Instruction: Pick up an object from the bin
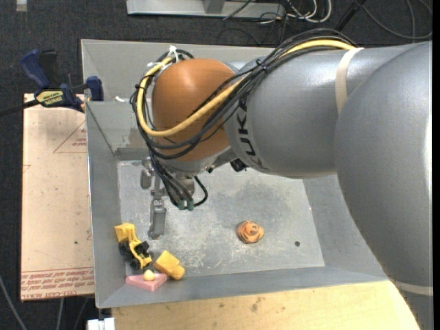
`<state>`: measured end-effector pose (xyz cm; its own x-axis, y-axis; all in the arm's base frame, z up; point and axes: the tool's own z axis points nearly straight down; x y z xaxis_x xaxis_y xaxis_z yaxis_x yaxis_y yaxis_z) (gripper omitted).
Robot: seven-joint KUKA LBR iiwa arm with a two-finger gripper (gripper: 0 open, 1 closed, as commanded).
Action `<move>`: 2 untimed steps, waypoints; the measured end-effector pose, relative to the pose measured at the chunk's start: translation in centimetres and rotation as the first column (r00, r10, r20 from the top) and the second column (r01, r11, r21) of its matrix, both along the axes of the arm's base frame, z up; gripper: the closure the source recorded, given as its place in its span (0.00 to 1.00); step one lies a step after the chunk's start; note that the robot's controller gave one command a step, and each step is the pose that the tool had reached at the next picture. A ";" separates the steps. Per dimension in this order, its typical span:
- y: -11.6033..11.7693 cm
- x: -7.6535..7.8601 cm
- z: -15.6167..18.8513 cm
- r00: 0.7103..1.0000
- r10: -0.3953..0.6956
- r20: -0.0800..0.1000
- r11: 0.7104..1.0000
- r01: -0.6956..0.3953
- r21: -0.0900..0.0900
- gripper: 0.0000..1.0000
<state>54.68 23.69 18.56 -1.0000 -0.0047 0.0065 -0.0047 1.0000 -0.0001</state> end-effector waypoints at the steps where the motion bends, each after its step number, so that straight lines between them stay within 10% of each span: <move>1: -0.2 0.2 0.5 1.000 -0.006 0.007 1.000 0.006 0.002 1.00; 2: -0.2 0.2 0.5 1.000 -0.006 0.007 1.000 0.006 0.002 0.00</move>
Offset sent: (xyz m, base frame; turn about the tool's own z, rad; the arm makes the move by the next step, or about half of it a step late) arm 0.0000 0.0000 0.0000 0.0000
